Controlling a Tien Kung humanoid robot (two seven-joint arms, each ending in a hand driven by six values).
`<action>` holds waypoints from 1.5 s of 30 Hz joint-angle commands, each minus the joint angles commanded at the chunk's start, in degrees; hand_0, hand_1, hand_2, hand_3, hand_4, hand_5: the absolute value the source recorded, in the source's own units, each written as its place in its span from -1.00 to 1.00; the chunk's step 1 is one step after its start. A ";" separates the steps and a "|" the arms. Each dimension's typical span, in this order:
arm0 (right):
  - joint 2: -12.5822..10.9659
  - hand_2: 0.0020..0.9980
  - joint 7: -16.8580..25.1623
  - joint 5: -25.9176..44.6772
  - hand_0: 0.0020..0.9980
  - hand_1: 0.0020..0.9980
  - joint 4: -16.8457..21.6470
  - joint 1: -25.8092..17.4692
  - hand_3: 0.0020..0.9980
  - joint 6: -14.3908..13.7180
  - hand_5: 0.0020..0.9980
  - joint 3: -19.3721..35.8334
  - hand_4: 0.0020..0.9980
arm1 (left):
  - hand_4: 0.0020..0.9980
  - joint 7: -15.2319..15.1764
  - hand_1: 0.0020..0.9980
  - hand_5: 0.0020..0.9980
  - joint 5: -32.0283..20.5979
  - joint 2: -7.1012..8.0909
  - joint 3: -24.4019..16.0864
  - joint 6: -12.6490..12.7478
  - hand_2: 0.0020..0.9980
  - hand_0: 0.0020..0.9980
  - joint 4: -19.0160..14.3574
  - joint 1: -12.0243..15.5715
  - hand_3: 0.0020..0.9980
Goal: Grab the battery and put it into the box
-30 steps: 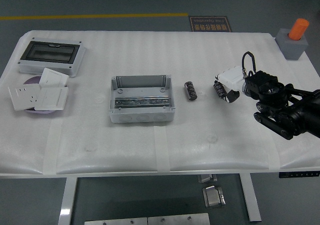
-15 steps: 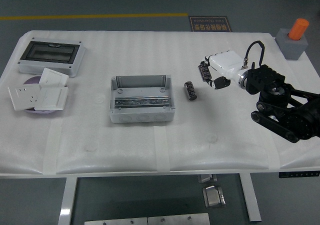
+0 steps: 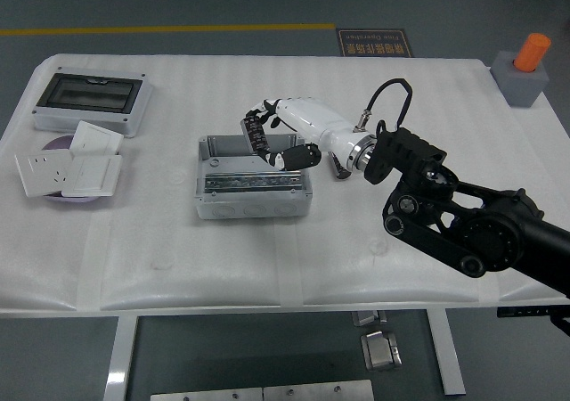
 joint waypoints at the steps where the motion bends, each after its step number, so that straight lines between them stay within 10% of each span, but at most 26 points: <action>1: 0.07 0.38 0.08 0.18 0.39 0.33 -0.37 0.02 0.40 0.07 -0.61 -0.25 0.15 | 0.04 0.05 0.26 -0.34 0.20 0.04 -0.24 0.00 -0.09 0.06 0.00 0.03 0.07; 2: 0.12 0.38 0.12 0.24 0.39 0.33 -0.62 0.02 0.40 0.11 -0.61 -0.41 0.15 | 0.04 0.10 0.26 -0.34 0.40 0.07 -0.44 -0.01 -0.09 0.06 0.00 0.05 0.07; 3: 0.18 0.69 0.15 0.25 0.55 0.52 -0.89 0.04 0.87 0.11 -0.30 -0.56 0.66 | 0.06 0.13 0.26 -0.35 0.57 0.09 -0.62 -0.01 -0.10 0.05 0.00 0.06 0.06; 8: 0.45 0.69 0.03 0.02 0.55 0.52 -1.74 0.10 0.87 0.19 -0.30 -1.07 0.66 | 0.06 0.09 0.26 -0.35 0.40 0.10 -0.46 -0.02 -0.10 0.05 0.00 0.04 0.06; 9: 0.44 0.92 -0.04 -0.10 0.99 0.82 -1.92 0.13 1.00 0.19 -0.12 -1.19 0.93 | 0.06 0.08 0.26 -0.35 0.33 0.09 -0.39 -0.02 -0.10 0.05 0.00 0.01 0.06; 31: -1.47 0.84 0.79 5.72 0.99 0.69 -19.37 9.88 1.00 -1.20 -0.02 -18.01 1.00 | 0.04 -0.16 0.25 -0.42 -0.21 0.23 0.44 0.01 -0.11 0.05 0.00 -0.51 0.06; 45: 1.31 0.70 1.39 2.02 0.85 0.57 -27.64 12.59 0.86 3.25 -0.10 -23.69 0.77 | 0.02 -0.52 0.25 -0.43 -1.05 0.51 1.72 0.05 -0.11 0.04 0.00 -0.99 0.06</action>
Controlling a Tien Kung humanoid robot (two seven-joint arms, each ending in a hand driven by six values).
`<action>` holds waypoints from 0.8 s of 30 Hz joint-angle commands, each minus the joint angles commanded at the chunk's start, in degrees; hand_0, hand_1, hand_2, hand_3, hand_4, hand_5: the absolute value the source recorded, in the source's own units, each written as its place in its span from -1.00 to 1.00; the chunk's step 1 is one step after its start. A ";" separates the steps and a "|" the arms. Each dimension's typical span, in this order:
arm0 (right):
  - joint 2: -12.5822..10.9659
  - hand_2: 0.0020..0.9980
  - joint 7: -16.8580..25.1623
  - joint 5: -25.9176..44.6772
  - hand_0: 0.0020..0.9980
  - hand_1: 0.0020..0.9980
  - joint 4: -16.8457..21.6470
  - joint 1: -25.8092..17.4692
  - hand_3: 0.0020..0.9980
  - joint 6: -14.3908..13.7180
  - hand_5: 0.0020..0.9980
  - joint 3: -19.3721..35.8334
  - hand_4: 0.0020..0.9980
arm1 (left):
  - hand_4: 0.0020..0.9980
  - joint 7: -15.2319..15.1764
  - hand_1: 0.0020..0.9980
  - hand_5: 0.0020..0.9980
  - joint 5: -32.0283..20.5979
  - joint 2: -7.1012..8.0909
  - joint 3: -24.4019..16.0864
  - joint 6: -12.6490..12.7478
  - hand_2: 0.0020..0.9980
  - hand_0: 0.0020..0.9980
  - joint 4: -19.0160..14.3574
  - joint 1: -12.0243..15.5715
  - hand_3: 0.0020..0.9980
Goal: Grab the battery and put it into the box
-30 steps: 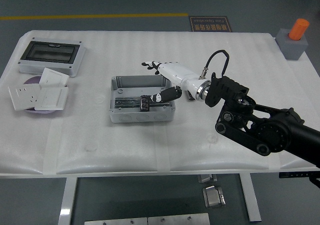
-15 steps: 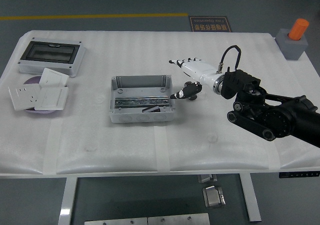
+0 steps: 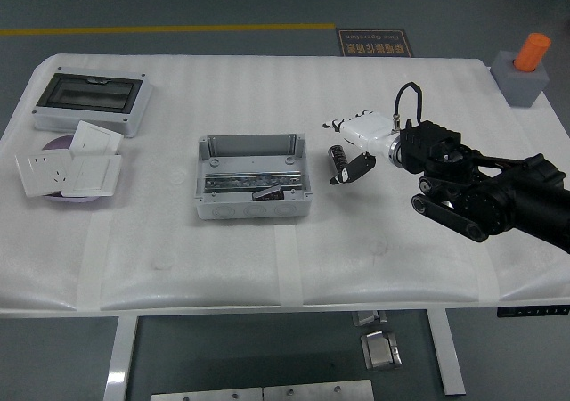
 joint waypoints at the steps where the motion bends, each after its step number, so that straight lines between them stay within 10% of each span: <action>1: 0.14 0.70 0.04 -0.29 0.85 0.57 -0.30 0.03 0.86 0.20 -0.10 0.18 0.77 | 0.02 -0.06 0.25 -0.43 -0.11 0.02 0.14 0.01 -0.11 0.04 0.00 -0.04 0.06; 24: 2.31 0.62 2.03 -8.55 0.81 0.49 -4.16 -1.55 0.78 5.24 -0.22 5.38 0.50 | 0.01 -1.28 0.25 -0.41 -2.10 0.23 2.58 0.14 -0.11 0.04 0.00 -0.56 0.06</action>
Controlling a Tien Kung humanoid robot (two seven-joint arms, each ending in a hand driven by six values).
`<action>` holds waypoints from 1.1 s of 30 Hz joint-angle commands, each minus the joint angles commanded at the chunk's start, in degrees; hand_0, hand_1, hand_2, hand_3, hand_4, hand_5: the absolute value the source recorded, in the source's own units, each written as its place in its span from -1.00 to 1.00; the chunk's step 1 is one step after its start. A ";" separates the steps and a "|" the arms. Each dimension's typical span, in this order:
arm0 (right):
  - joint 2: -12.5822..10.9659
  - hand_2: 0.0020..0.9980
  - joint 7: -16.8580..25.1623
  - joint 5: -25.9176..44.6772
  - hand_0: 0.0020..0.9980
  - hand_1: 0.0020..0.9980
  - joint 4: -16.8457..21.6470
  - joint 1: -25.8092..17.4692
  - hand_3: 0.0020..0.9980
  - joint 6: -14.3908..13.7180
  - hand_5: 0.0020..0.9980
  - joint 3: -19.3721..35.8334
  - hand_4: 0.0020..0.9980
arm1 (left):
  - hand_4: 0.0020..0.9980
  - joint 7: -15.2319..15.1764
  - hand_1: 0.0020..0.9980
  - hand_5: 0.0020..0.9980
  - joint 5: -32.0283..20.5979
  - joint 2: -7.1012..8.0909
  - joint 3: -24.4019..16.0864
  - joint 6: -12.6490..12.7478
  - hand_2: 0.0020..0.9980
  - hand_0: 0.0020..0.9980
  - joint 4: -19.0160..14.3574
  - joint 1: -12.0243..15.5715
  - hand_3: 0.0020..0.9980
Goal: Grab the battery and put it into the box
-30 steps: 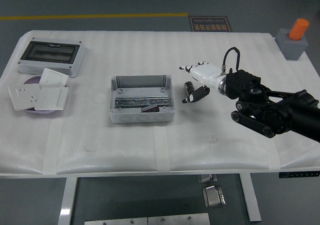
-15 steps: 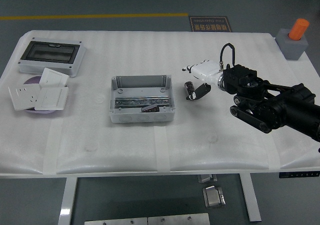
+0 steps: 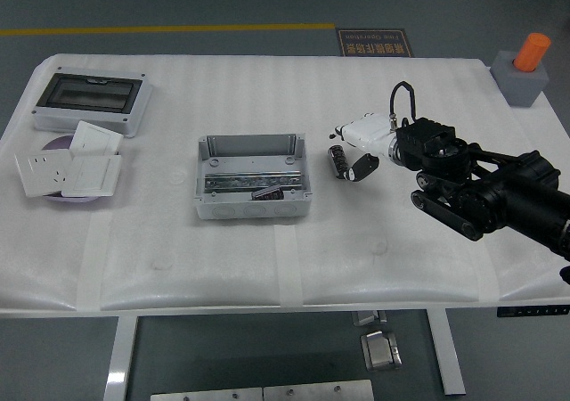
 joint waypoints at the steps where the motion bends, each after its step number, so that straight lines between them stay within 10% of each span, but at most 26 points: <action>1: 0.14 0.62 0.02 -0.05 0.81 0.49 -0.08 -0.06 0.78 0.02 -0.22 0.06 0.50 | 0.01 -0.11 0.25 -0.41 -0.32 0.00 0.38 0.00 -0.11 0.04 0.00 -0.03 0.06; 33: 0.77 0.58 1.29 -1.90 0.78 0.45 -1.85 -1.89 0.72 -0.58 -0.23 1.53 0.43 | 0.01 -1.21 0.24 -0.37 -1.07 -0.17 1.58 0.46 -0.12 0.04 0.00 -0.25 0.06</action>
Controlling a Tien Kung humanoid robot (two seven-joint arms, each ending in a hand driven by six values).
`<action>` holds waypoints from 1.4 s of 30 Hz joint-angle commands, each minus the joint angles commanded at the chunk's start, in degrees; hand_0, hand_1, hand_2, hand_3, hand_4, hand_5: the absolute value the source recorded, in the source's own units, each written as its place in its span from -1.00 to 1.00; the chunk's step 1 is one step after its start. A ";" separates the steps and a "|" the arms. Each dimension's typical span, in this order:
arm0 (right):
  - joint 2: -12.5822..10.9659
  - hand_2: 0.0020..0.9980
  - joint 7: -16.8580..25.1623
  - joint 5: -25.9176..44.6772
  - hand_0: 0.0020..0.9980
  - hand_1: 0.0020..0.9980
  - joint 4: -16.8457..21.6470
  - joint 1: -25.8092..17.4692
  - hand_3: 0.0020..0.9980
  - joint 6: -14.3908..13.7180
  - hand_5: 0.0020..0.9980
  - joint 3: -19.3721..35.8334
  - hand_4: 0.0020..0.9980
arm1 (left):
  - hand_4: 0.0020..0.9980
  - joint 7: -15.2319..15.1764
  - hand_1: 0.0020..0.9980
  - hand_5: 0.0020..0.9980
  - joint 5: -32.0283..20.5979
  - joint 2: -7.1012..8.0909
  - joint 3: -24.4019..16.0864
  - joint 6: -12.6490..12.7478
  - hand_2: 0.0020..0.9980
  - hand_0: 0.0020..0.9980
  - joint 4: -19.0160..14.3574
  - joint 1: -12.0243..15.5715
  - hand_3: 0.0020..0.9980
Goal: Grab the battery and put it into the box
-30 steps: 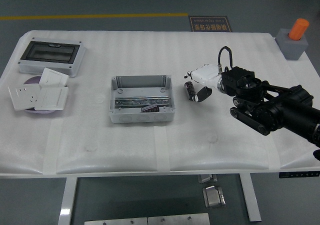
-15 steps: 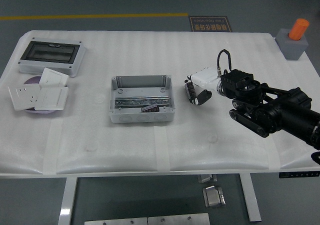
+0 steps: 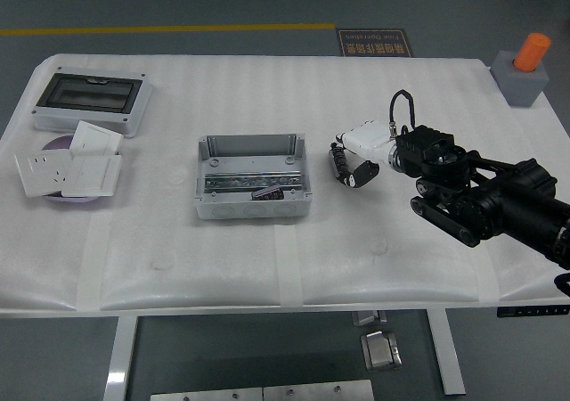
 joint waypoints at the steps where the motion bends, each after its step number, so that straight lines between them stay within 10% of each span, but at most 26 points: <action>1: 0.01 0.58 0.02 -0.01 0.78 0.45 0.01 -0.03 0.72 -0.10 -0.23 0.00 0.43 | 0.01 -0.02 0.24 -0.37 0.01 0.00 -0.02 0.02 -0.12 0.04 0.00 -0.01 0.06; 19: -1.21 0.38 -1.03 4.04 0.71 0.37 1.68 -0.42 0.45 -3.65 -0.59 -2.27 -0.15 | 0.01 -0.78 0.25 -0.35 -1.21 -0.04 1.01 0.56 -0.13 0.03 0.00 0.34 0.06; 28: -6.67 0.20 -4.29 9.61 0.67 0.28 12.52 -2.00 0.41 -13.70 -0.61 0.54 -0.18 | 0.01 0.05 0.25 -0.35 0.75 0.10 -1.26 0.44 -0.13 0.03 0.00 1.07 0.06; 42: -2.92 0.24 -7.00 2.24 0.67 0.28 26.57 -8.81 0.42 -12.83 -0.56 14.48 -0.10 | 0.01 0.68 0.24 -0.35 1.50 0.70 -2.46 0.32 -0.13 0.03 0.00 2.07 0.06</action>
